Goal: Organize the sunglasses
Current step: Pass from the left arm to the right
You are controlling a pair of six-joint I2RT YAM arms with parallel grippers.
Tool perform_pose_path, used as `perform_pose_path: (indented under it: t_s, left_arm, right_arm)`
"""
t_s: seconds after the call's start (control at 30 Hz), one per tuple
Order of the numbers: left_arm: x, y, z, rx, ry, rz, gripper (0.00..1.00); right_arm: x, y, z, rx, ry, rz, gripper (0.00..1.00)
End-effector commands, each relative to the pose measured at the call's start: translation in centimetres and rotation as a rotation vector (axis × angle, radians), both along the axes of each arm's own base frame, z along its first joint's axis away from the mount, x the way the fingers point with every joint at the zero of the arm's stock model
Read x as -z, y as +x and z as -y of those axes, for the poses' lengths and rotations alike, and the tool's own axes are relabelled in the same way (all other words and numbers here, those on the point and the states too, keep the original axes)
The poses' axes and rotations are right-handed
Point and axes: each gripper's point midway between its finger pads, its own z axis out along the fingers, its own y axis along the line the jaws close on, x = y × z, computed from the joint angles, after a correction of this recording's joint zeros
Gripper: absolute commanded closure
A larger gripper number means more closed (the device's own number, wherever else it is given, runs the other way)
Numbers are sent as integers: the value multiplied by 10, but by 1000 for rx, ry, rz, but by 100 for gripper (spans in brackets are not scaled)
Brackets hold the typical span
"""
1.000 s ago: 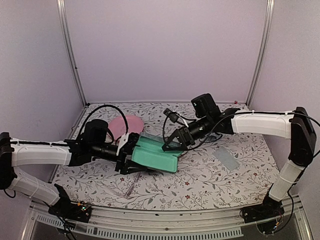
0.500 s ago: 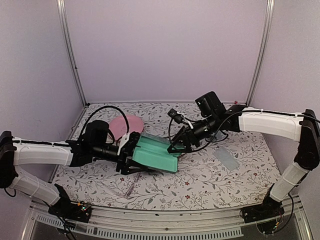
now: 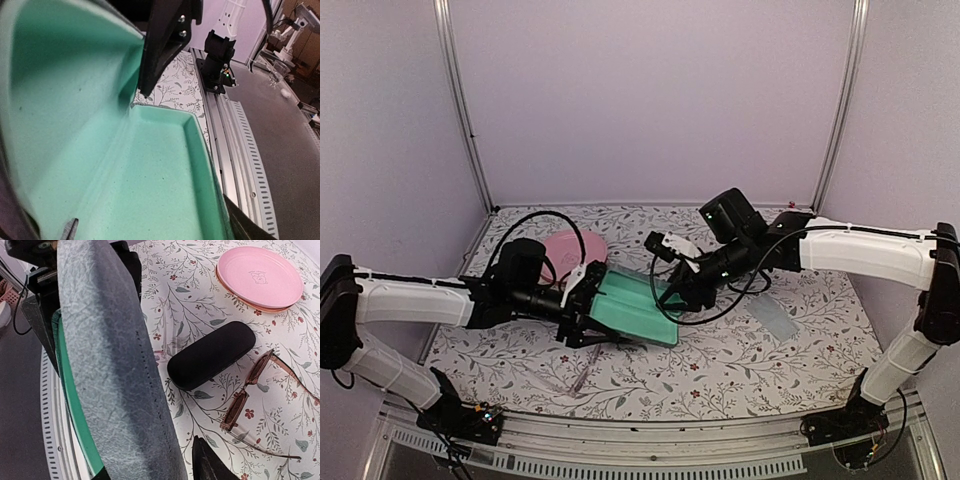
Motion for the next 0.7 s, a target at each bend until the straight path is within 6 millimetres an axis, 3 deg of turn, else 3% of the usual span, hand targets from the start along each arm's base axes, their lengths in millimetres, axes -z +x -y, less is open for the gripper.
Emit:
perform_pose_path:
  t_s: [0.0,0.57,0.67]
  left_arm:
    - [-11,5,5,16,-29,13,100]
    - [7,11,6,13,9,-31,100]
    - [9,13,6,7,12,-40,93]
  right_arm:
    - [-13,10,2,31,-21,99,62]
    - [-11,9,4,26,-35,105,89]
    - [-11,8,5,25,-35,105,92]
